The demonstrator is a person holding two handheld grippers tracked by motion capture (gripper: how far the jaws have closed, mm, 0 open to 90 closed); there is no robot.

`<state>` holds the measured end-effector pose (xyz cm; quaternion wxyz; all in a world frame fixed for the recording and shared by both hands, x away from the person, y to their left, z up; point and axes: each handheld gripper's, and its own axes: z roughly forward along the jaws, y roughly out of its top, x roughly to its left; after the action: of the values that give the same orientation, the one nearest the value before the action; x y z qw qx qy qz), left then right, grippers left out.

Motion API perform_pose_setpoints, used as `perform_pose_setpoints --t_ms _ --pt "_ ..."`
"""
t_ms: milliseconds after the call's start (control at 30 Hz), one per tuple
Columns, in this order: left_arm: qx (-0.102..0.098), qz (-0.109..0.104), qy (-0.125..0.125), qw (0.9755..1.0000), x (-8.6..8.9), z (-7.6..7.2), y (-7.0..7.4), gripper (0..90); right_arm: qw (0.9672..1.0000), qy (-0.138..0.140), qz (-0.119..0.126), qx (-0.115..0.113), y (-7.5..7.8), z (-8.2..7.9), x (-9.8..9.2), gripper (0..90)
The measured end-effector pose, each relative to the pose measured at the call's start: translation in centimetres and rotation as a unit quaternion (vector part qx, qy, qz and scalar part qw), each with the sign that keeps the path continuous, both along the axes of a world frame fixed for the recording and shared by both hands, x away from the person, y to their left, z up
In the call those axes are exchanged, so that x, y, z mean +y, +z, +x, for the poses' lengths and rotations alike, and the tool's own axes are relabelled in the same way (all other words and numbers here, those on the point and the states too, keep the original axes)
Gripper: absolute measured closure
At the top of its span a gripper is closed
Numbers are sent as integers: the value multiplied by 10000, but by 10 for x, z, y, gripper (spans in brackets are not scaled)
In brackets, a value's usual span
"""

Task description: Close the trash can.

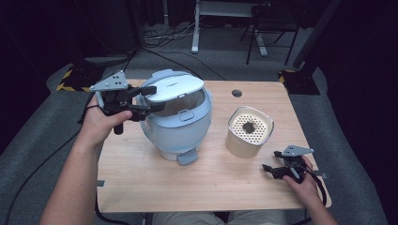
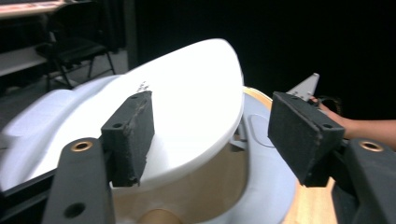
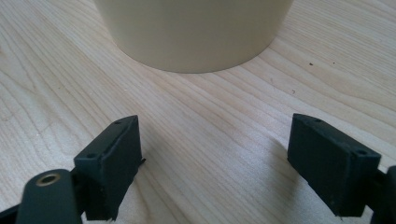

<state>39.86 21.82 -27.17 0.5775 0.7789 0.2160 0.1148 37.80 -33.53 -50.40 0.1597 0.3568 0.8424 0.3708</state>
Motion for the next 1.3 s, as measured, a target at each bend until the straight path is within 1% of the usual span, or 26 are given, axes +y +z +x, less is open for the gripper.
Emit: perform_pose_setpoints --t_ms 33,67,100,133,167,200,267,300,367,400,467,500,533,600,667,733,767,800,867,1000,1100,1167,1200,1233,1267,1300 --pt "61 56 -29 10000 -5 0 -2 346 10000 3 0 -1 0 0 0 177" --pt "61 56 -29 10000 -5 0 -2 363 10000 3 0 -1 0 0 0 177" --pt "123 104 31 9999 -8 0 -2 378 10000 0 1 1 0 0 0 177" --pt "123 104 31 9999 -8 0 -2 389 10000 0 1 1 0 0 0 177" --pt "238 76 67 9997 -10 2 -4 404 10000 1 2 1 0 0 0 177" --pt "238 76 67 9997 -10 2 -4 416 10000 1 2 1 0 0 0 177" --pt "372 107 82 9992 -12 3 -5 426 10000 5 2 -1 0 0 0 177" --pt "415 137 104 9990 -13 4 -6 453 10000 2 1 1 0 0 0 177" --pt "470 225 187 9985 -18 6 -8 468 10000 2 2 1 0 0 0 177" --pt "470 225 187 9985 -18 6 -8 478 10000 2 2 1 0 0 0 177" --pt "370 340 294 9983 -22 7 -8 501 10000 5 1 -2 0 0 0 177" --pt "370 340 294 9983 -22 7 -8 515 10000 5 1 -2 0 0 0 177" --pt "366 415 298 9980 -23 7 -8 515 10000 5 2 -2 0 0 0 177" --pt "340 591 344 9971 -26 9 -9 532 10000 0 -6 1 0 0 0 177" --pt "283 657 395 9967 -30 9 -8 537 10000 4 1 -2 0 0 0 177" --pt "198 803 444 9956 -34 8 -7 544 10000 3 1 -1 0 0 0 177" --pt "118 886 491 9948 -36 8 -7 544 10000 1 1 1 0 0 0 177" --pt "92 911 540 9943 -39 8 -7 540 10000 3 1 -2 0 0 0 177" --pt "77 896 593 9942 -41 7 -7 540 10000 0 -1 0 0 0 0 177" --pt "14 883 596 9943 -42 8 -9 541 10000 4 -1 -4 0 0 0 177" --pt "7 869 604 9944 -42 9 -10 542 10000 0 0 0 0 0 0 177" --pt "8 928 640 9936 -43 8 -9 541 10000 2 -2 -1 0 0 0 177" --pt "12 1139 685 9911 -44 8 -8 541 10000 4 -2 -5 0 0 0 176" --pt "12 1139 685 9911 -44 8 -8 550 10000 0 0 -1 0 0 0 176" --pt "-28 1079 727 9915 -45 7 -9 550 10000 0 0 -1 0 0 0 176" --pt "-43 1101 744 9911 -45 7 -9 550 10000 1 -1 -2 0 0 0 176"
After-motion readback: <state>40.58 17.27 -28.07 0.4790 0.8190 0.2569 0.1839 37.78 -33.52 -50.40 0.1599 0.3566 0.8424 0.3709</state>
